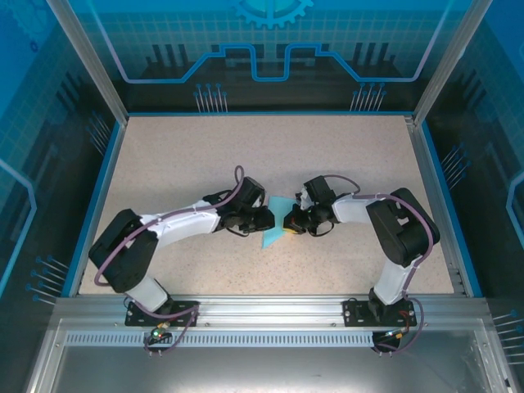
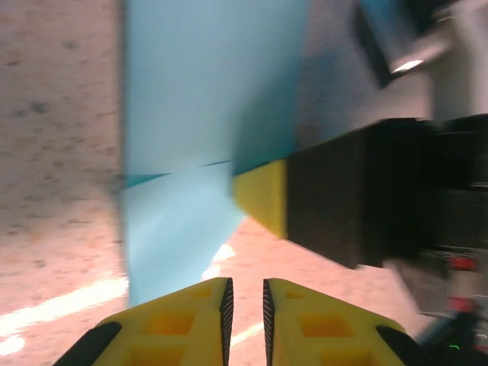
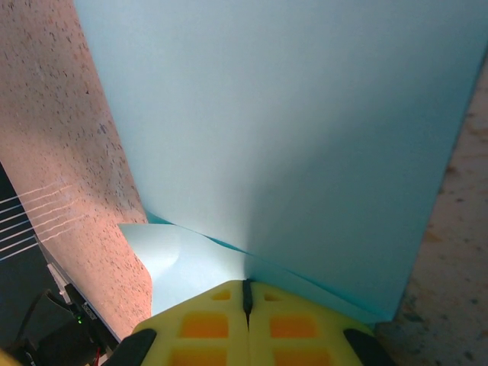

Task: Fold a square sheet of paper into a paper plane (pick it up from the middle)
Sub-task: Third fold the triangle at the center of the table.

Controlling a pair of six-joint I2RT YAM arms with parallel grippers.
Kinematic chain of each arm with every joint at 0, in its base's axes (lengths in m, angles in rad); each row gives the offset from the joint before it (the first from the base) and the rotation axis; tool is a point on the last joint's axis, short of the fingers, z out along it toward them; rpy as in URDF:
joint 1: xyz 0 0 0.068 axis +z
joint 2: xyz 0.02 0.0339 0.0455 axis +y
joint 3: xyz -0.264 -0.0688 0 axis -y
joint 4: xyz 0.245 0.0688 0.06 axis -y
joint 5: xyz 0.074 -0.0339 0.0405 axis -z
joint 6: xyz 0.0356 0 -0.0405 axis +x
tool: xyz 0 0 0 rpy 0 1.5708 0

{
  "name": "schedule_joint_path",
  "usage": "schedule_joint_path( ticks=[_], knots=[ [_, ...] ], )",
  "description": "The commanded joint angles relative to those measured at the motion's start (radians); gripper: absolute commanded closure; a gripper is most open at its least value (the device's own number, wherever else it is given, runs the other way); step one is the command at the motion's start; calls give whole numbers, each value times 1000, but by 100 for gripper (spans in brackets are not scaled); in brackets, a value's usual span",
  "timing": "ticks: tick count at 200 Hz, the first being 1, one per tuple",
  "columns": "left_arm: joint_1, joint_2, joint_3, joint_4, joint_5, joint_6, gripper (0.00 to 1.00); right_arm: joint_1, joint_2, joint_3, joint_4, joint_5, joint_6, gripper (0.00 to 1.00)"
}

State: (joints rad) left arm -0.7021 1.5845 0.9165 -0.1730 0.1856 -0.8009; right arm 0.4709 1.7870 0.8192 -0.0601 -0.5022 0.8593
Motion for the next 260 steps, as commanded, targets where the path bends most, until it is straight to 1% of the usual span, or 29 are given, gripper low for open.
schedule_joint_path(
  ticks=[1, 12, 26, 48, 58, 76, 97, 120, 165, 202, 216, 260],
  knots=[
    [-1, -2, -117, 234, 133, -229, 82, 12, 23, -32, -35, 70, 19, 95],
    [-8, 21, -160, 337, 135, -301, 85, 11, 20, -33, -38, 75, 19, 95],
    [-18, 66, -173, 424, 139, -344, 85, 11, 21, -37, -35, 76, 20, 95],
    [-37, 124, -163, 453, 107, -369, 88, 12, 22, -41, -29, 75, 22, 95],
    [-41, 136, -169, 457, 74, -378, 88, 12, 24, -43, -29, 74, 20, 95],
    [-41, 148, -183, 483, 50, -389, 87, 12, 23, -47, -26, 71, 21, 95],
    [-40, 157, -172, 445, 32, -379, 87, 12, 25, -48, -25, 69, 18, 95],
    [-44, 165, -162, 359, -7, -352, 87, 12, 25, -51, -27, 70, 16, 95],
    [-45, 175, -179, 261, -57, -324, 87, 8, 26, -49, -35, 75, 14, 95],
    [-44, 143, -208, 173, -97, -295, 87, -2, 25, -45, -47, 77, 7, 95],
    [-45, 134, -224, 152, -97, -284, 87, -5, 26, -46, -50, 76, 4, 95],
    [-45, 96, -299, 185, -44, -287, 86, -12, 27, -48, -56, 78, -2, 95]
  ],
)
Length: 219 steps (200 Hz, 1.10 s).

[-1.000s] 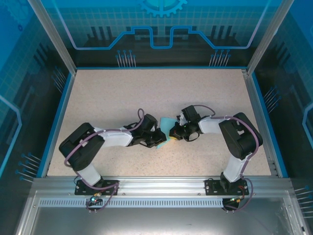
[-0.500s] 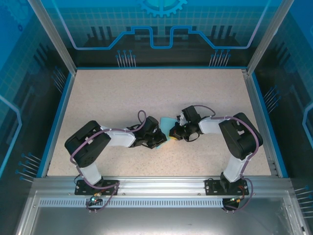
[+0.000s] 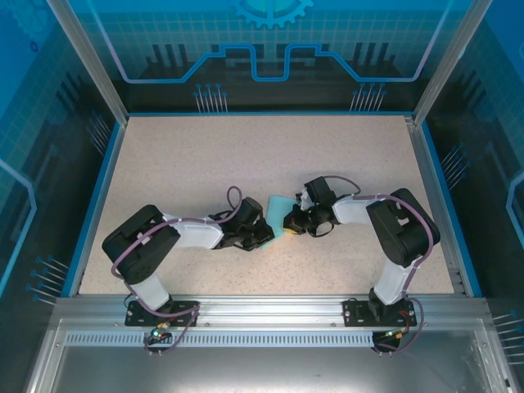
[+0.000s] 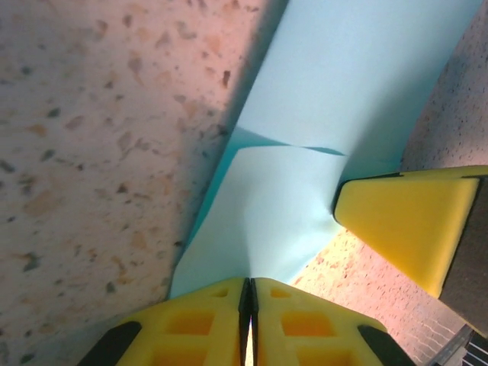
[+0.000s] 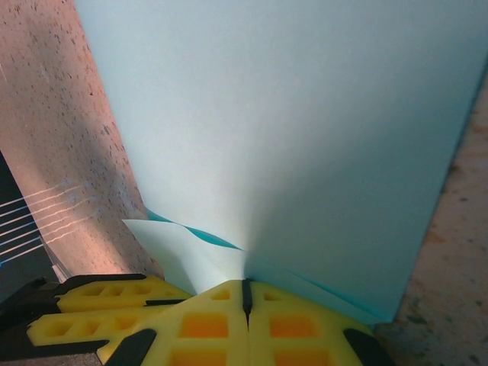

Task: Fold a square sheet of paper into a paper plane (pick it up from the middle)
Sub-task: Third fold the triangle at the center of the table.

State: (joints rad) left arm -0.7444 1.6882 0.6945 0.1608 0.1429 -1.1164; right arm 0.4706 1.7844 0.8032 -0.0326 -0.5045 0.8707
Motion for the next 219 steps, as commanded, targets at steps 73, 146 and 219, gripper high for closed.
schedule_joint_path(
  ticks=[73, 146, 219],
  knots=[
    [-4, -115, -76, -180, 21, 73, 82, -12, 23, -32, -78, 73, -7, 95],
    [-4, -106, 47, -154, 49, 91, 82, -12, 22, -32, -76, 72, -9, 95],
    [-9, -180, 14, -321, -69, 85, 82, -15, 13, -32, -88, 78, -16, 95]
  ],
)
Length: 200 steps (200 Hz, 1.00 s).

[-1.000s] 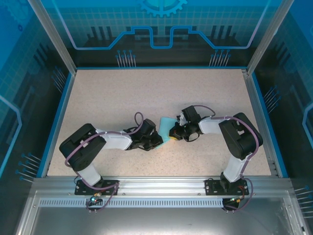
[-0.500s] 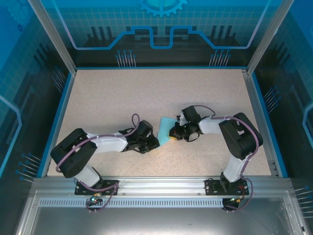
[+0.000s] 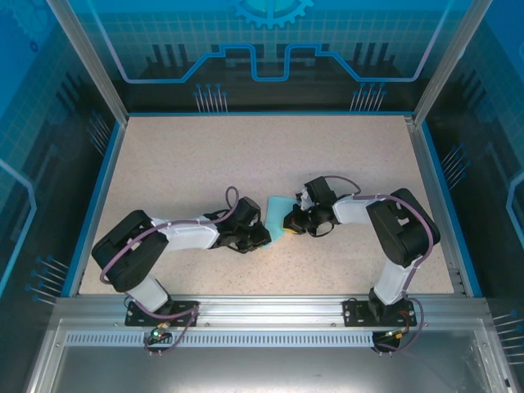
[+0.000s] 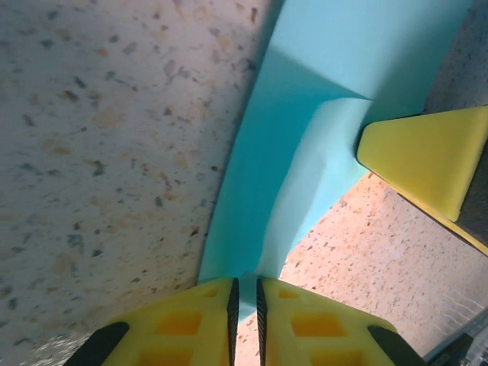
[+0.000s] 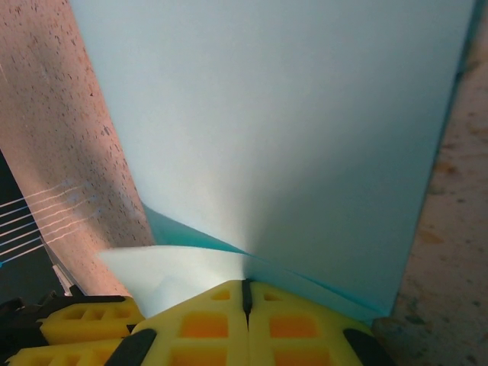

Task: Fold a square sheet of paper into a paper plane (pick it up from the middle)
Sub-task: Third fold the triangle at the center of the table, then fourth fold the wing at the center of the table.

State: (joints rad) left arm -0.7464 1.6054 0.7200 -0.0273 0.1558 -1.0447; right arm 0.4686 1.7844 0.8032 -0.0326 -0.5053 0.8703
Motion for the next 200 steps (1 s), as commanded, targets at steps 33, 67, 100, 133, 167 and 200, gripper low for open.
schedule_joint_path(
  ticks=[33, 67, 100, 133, 167, 200],
  knots=[
    [-7, -209, -51, -236, -153, -2, 80, -12, 16, -30, -92, 83, -18, 95],
    [-8, -197, -28, -56, -42, 28, 79, -12, 18, -32, -85, 80, -15, 95],
    [-9, -53, 71, 88, 76, 36, 81, -12, 16, -35, -90, 85, -16, 95],
    [-7, 80, 121, 54, 64, 14, 84, -12, 20, -35, -87, 84, -17, 95],
    [-8, 130, 49, 29, 44, -30, 86, -12, 21, -34, -95, 85, -19, 95],
    [-8, 88, -44, -25, -20, -40, 85, -15, 16, -32, -99, 88, -22, 95]
  ],
)
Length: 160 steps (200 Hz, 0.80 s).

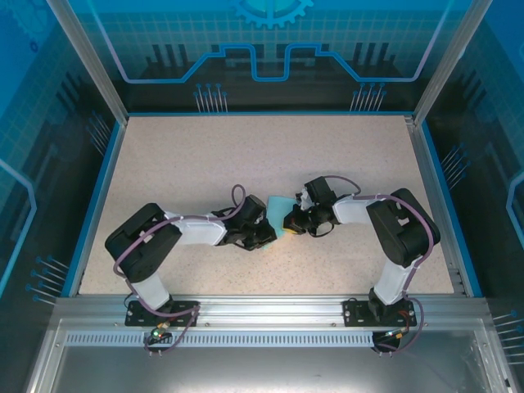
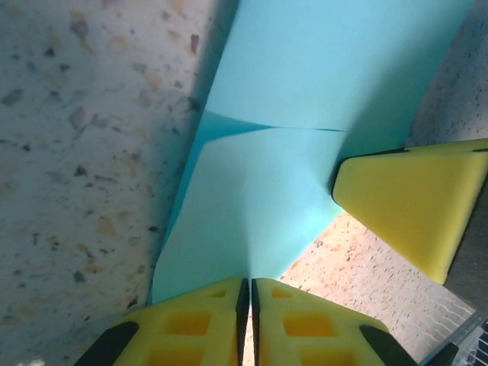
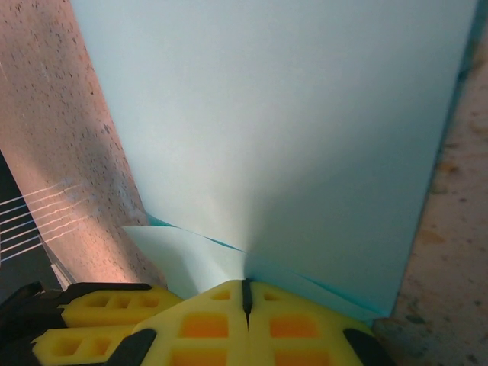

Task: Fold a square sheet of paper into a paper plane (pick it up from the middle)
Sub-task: Fourth fold the wing at the center of the table.

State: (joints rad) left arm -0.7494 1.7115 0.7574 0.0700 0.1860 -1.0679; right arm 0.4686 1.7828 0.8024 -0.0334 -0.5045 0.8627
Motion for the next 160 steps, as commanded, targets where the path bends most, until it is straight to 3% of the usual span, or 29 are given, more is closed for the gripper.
schedule_joint_path(
  ticks=[1, 86, 131, 160],
  knots=[
    [-5, -19, -84, -124, -52, -17, 85, -15, 17, -31, -99, 86, -14, 95],
    [-8, -128, -170, -211, -73, 12, 85, -15, 29, -22, -102, 82, -18, 95],
    [-4, -258, -88, -328, -143, 80, 83, -14, 23, -9, -99, 63, -22, 94],
    [4, -255, 20, -351, -158, 133, 81, -8, 18, 13, -111, 60, -23, 92]
  ],
)
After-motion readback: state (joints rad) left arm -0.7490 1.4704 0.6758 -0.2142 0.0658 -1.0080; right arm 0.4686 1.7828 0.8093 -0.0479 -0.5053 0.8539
